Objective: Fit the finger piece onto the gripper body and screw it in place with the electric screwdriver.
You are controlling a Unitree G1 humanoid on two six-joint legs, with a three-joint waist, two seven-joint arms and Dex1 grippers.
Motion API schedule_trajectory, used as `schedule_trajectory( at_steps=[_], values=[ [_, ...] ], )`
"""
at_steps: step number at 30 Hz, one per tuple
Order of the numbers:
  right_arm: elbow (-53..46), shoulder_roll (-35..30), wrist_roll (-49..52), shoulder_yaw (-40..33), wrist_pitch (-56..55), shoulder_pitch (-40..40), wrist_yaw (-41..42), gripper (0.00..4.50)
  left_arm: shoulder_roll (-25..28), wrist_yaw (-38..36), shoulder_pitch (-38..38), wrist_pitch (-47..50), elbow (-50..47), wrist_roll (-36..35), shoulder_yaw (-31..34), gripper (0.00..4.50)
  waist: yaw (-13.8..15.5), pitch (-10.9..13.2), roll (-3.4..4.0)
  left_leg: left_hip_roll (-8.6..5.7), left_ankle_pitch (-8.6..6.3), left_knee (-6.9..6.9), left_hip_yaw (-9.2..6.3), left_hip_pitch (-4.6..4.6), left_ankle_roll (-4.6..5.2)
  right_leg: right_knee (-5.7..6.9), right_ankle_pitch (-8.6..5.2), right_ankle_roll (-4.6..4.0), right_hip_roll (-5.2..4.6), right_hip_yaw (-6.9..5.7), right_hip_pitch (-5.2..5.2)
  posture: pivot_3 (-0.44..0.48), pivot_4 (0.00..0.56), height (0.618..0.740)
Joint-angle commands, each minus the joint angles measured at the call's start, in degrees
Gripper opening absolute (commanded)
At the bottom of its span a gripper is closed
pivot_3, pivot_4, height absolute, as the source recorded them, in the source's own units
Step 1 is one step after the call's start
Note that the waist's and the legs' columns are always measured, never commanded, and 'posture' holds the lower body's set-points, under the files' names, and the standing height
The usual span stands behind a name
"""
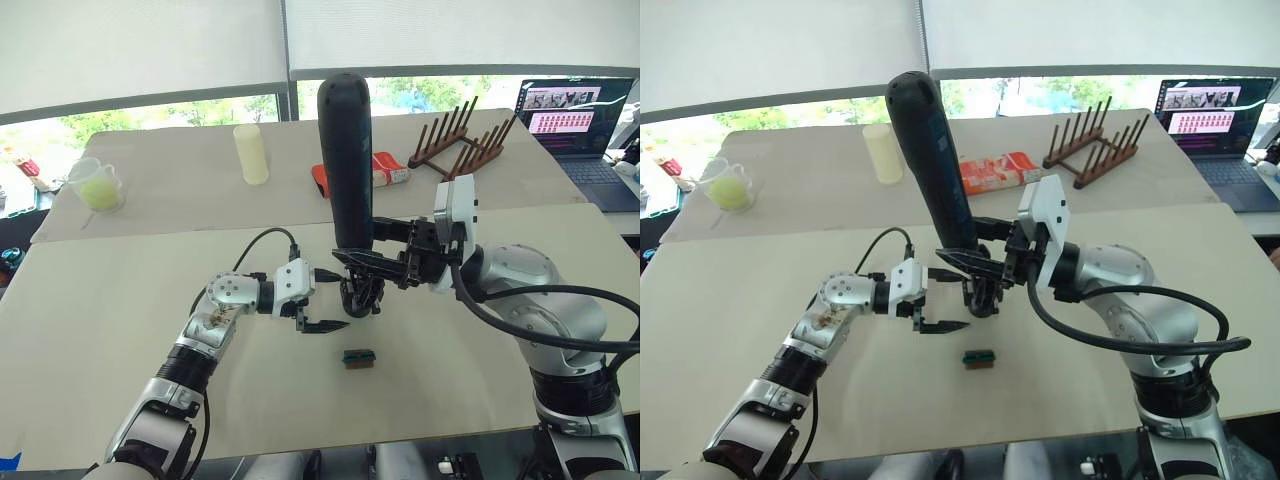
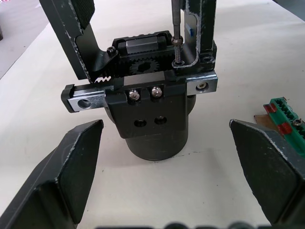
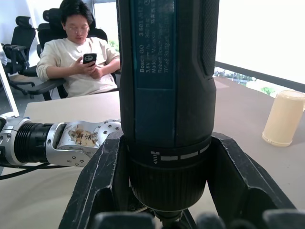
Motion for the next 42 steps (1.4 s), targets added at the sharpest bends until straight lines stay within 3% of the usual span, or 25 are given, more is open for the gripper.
schedule_trajectory(
  at_steps=[1,42],
  values=[
    [-2.20,0.08,0.37,-1.73,-1.88,-0.84,-0.04,1.90,-0.23,0.22,-0.58,-0.83,-0.25,-0.04,-0.06,4.50,0.00,0.00,0.00,0.00,0.00,0.00,0.00,0.00,0.00,0.00,0.00,0.00,0.00,0.00,0.00,0.000,0.150,0.740],
    [-2.57,0.72,0.35,-1.30,-1.57,-1.01,-0.25,1.90,-0.09,0.61,-0.20,-0.36,-0.74,0.16,-0.22,4.50,0.00,0.00,0.00,0.00,0.00,0.00,0.00,0.00,0.00,0.00,0.00,0.00,0.00,0.00,0.00,0.000,0.150,0.740]
  ],
)
